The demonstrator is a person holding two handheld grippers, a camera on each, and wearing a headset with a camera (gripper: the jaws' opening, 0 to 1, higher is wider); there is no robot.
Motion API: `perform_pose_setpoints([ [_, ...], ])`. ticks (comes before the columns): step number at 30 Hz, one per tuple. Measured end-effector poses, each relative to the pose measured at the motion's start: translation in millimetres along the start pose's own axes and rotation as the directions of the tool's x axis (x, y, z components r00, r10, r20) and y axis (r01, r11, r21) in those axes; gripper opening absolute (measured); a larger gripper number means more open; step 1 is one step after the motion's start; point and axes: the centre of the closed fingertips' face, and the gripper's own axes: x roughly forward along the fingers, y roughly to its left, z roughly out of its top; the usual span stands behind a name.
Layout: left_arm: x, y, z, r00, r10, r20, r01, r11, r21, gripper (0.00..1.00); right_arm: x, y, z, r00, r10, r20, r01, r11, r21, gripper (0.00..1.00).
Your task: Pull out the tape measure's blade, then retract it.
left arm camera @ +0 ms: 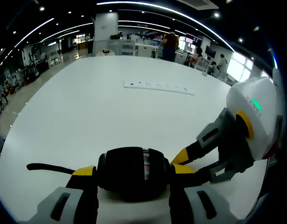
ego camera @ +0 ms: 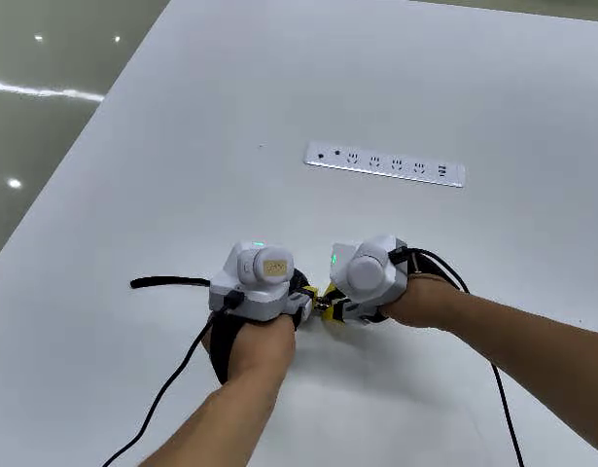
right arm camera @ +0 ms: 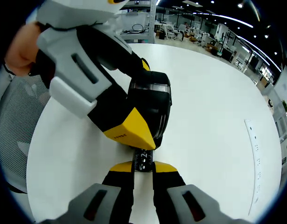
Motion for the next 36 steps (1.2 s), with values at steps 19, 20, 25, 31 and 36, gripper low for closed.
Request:
perform_pose_setpoints([
  [19,0.6,-0.4,0.2,1.0,0.0,-0.001,0.0,1.0,-0.002,0.58,1.3,-0.6,3.9,0.9999,0.012,-0.009,-0.013,1.0,-0.022,0.14],
  [20,0.6,-0.4,0.2,1.0,0.0,-0.001,0.0,1.0,-0.002,0.58,1.5,-0.8,4.0,0.9999,0.014,-0.01,-0.014,1.0,-0.021,0.14],
  [25,0.9,-0.1,0.2,1.0,-0.001,-0.002,0.001,1.0,-0.002,0.58,2.1,-0.9,5.0,0.9999,0.012,-0.009,-0.013,1.0,-0.025,0.14],
  [31,1.1,0.2,0.2,1.0,-0.002,-0.001,0.002,1.0,0.0,0.58,3.2,-0.7,6.8,0.9999,0.011,-0.007,-0.012,1.0,-0.028,0.14],
  [36,0.9,0.1,0.2,1.0,-0.001,-0.001,0.001,1.0,0.0,0.58,3.9,-0.6,8.0,0.9999,0.011,-0.009,-0.011,0.999,-0.035,0.14],
])
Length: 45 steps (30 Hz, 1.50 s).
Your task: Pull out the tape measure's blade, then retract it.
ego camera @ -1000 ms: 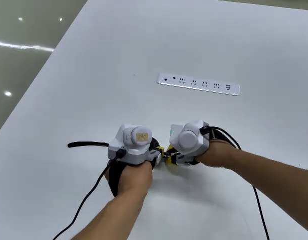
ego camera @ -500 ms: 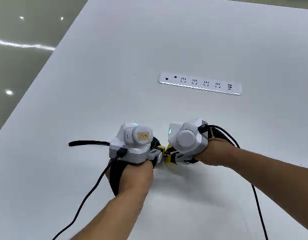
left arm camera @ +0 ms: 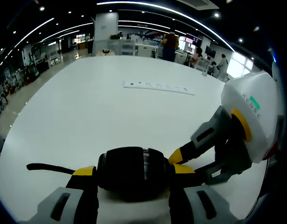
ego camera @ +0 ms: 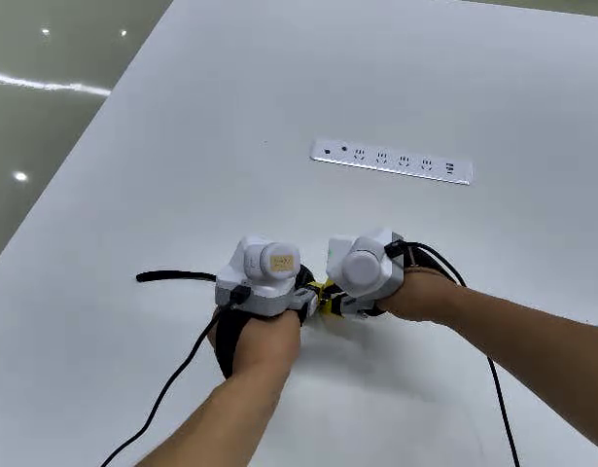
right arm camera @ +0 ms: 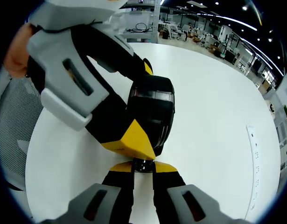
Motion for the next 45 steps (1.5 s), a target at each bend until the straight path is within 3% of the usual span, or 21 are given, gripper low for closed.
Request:
perform_pose_setpoints([
  [30,-0.8,-0.5,-0.5,0.9999,0.006,0.008,-0.006,1.0,0.008,0.58,1.8,0.4,1.8,0.9998,0.009,-0.016,-0.009,1.0,-0.016,0.15],
  [45,0.4,0.7,1.6,0.9998,0.008,0.016,-0.008,1.0,0.012,0.6,1.7,-0.3,1.4,0.9997,-0.013,-0.021,0.012,0.999,-0.046,0.16],
])
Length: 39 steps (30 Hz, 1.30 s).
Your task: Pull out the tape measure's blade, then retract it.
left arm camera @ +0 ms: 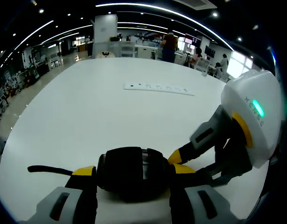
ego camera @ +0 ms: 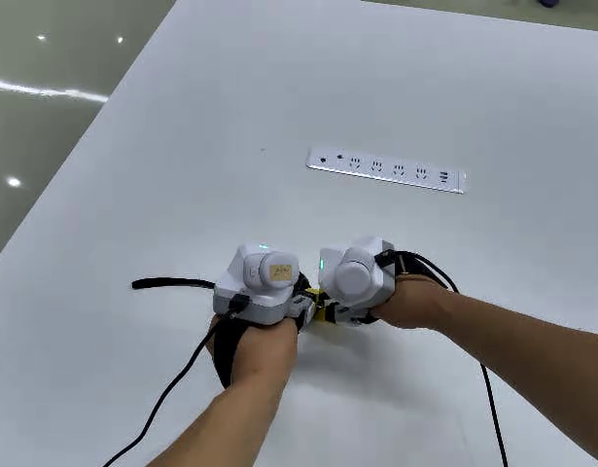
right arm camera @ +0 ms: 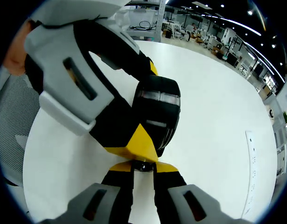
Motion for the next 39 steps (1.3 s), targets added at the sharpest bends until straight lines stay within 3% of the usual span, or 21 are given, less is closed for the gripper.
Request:
perform_pose_setpoints([
  [23,-1.5,0.8,-1.9,1.0,0.0,0.001,0.0,1.0,0.023,0.62,-2.3,1.6,-1.3,0.9996,-0.029,0.001,0.029,0.999,0.031,0.2],
  [39,-6.6,2.7,-2.3,1.0,-0.007,-0.001,0.007,1.0,0.019,0.66,-9.8,1.6,-2.3,0.9953,-0.092,0.032,0.085,0.981,0.176,0.28],
])
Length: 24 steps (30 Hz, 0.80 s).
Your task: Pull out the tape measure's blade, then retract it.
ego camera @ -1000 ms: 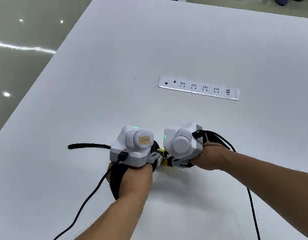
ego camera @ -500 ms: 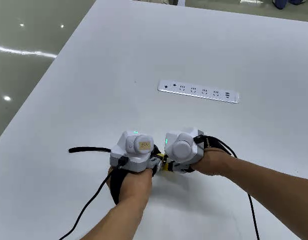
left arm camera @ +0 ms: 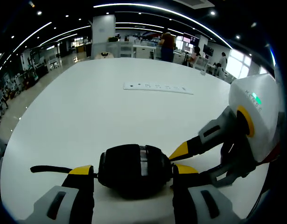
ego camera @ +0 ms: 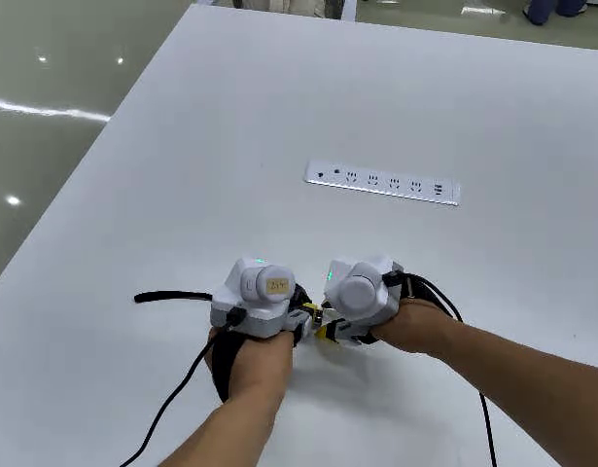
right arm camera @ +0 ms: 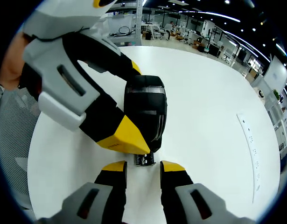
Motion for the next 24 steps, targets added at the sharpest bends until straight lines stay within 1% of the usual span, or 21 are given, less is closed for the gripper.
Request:
perform_pose_setpoints([
  [6,-4.2,-0.3,-1.7,0.9999,-0.011,-0.009,0.011,1.0,0.011,0.68,-6.1,1.2,1.5,0.9997,-0.02,0.014,0.019,0.999,0.039,0.31],
  [8,-5.8,-2.3,-2.1,0.9997,-0.024,-0.011,0.024,1.0,0.013,0.7,-9.6,2.3,1.2,0.9995,-0.029,0.012,0.028,0.998,0.054,0.32],
  [10,-7.9,-5.8,-1.6,0.9989,-0.046,-0.005,0.046,0.999,-0.005,0.74,-13.4,3.8,1.0,0.9993,-0.036,0.015,0.035,0.997,0.065,0.33],
  [11,-9.1,-6.0,-2.2,0.9988,-0.047,-0.008,0.047,0.999,-0.004,0.74,-14.9,4.2,1.0,0.9991,-0.039,0.017,0.038,0.997,0.074,0.33],
  [13,-12.3,-7.3,-2.0,0.9988,-0.049,0.0,0.049,0.999,0.003,0.74,-19.3,3.8,1.0,0.9984,-0.051,0.024,0.049,0.994,0.095,0.33],
  [16,-15.4,-10.4,-2.6,0.9982,-0.059,0.002,0.059,0.998,0.018,0.74,-25.1,2.7,0.7,0.9969,-0.073,0.032,0.068,0.99,0.123,0.35],
  [22,-23.5,-9.8,-2.1,0.9976,-0.069,0.009,0.068,0.997,0.039,0.75,-36.8,4.2,2.1,0.9929,-0.109,0.047,0.1,0.982,0.161,0.37],
  [24,-26.5,-8.5,-0.8,0.9972,-0.072,0.018,0.072,0.997,0.042,0.75,-38.8,4.7,2.4,0.9918,-0.117,0.051,0.106,0.978,0.178,0.38],
])
